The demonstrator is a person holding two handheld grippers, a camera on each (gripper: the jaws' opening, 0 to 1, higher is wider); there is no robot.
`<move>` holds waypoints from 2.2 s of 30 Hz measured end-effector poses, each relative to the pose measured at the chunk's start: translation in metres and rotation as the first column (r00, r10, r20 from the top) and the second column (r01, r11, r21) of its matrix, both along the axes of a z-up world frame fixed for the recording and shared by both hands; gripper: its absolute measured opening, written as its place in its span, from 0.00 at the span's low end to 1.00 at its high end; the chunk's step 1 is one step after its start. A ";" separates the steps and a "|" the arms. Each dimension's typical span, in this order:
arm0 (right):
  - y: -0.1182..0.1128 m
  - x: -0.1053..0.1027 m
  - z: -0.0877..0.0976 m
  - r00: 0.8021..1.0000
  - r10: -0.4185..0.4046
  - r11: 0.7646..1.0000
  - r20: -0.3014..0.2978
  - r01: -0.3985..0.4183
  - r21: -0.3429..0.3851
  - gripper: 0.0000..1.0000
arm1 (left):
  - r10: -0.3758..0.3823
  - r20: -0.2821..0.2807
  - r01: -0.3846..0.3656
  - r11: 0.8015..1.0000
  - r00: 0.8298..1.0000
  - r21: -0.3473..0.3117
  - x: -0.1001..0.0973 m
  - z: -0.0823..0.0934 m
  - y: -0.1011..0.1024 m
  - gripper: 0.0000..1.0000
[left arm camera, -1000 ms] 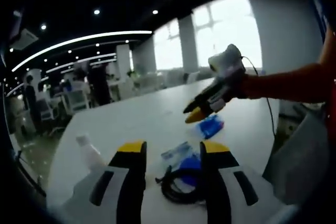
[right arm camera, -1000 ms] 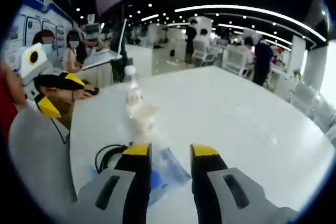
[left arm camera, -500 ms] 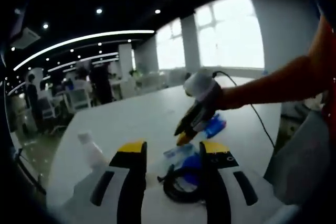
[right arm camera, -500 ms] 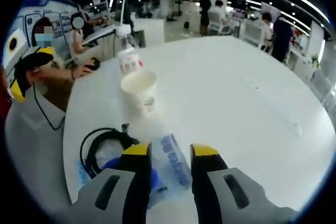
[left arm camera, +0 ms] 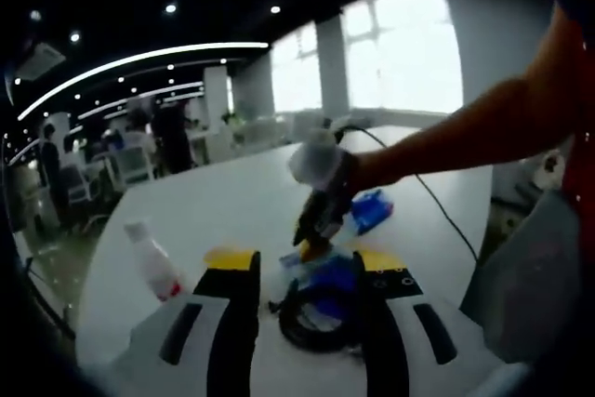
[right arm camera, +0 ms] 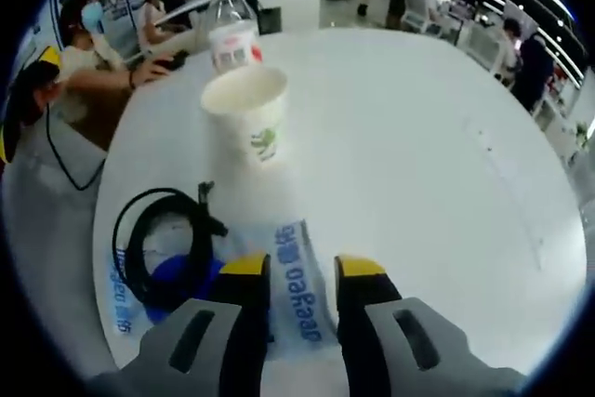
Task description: Arrange the tabletop items into an orderly group along one side of the table until the central work area is clear of visible clutter.
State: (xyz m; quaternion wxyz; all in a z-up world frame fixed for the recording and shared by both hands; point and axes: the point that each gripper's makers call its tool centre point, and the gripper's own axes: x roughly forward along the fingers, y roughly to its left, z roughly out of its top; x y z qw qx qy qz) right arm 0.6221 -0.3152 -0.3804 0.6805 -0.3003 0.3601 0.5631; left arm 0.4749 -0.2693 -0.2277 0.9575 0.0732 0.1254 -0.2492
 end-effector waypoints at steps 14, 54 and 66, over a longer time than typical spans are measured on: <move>-0.003 -0.003 -0.009 0.998 0.047 0.998 -0.028 -0.049 -0.047 0.21 | -0.322 -0.137 0.344 0.920 0.937 0.187 -0.024 -0.047 -0.052 0.39; -0.004 -0.001 -0.013 0.997 0.063 0.995 -0.046 -0.066 -0.071 0.11 | -0.555 -0.373 0.662 0.690 0.744 0.294 -0.038 -0.157 -0.068 0.00; -0.013 -0.002 -0.007 0.997 0.005 0.998 -0.075 -0.009 -0.063 0.02 | -0.536 -0.372 0.646 0.698 0.757 0.309 -0.034 -0.152 -0.056 0.00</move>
